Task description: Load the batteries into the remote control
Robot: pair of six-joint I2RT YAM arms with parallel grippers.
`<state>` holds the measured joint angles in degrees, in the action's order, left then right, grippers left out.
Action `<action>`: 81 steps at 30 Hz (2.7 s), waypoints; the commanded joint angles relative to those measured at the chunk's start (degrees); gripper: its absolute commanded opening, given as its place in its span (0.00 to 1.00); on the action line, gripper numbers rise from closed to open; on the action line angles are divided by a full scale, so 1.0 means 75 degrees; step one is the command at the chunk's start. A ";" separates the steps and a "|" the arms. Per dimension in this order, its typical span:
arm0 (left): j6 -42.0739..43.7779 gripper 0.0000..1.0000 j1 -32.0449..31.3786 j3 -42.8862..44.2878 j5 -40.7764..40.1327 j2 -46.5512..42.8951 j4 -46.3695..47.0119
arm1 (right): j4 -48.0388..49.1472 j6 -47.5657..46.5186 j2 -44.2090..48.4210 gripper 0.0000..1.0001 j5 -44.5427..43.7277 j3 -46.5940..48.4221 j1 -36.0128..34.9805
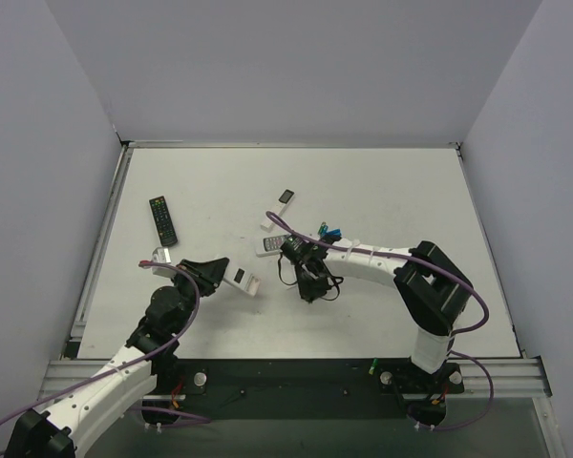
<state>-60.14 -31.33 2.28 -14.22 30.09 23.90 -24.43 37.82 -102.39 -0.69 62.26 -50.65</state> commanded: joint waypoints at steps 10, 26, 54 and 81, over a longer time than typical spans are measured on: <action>0.0202 0.00 0.0017 -0.1195 0.0173 -0.0050 0.0587 | -0.0423 -0.0355 0.0293 0.29 0.0337 -0.0016 0.0039; 0.0249 0.00 0.0017 -0.1183 0.0267 -0.0086 0.0610 | -0.0283 -0.0649 -0.0106 0.27 0.1544 0.0370 0.0051; 0.0963 0.00 0.0029 -0.0774 0.0794 -0.1527 -0.1272 | 0.0995 -0.8872 0.2390 0.40 0.2669 -0.0707 0.0109; 0.0952 0.00 0.0029 0.0117 0.1415 -0.0074 -0.2261 | -0.0013 -1.2813 0.0492 0.32 0.2248 0.0019 -0.0664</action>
<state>-54.83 -31.33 2.28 -4.38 29.17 6.09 -22.37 -55.66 -97.65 16.05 60.36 -54.87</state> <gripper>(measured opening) 0.297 0.325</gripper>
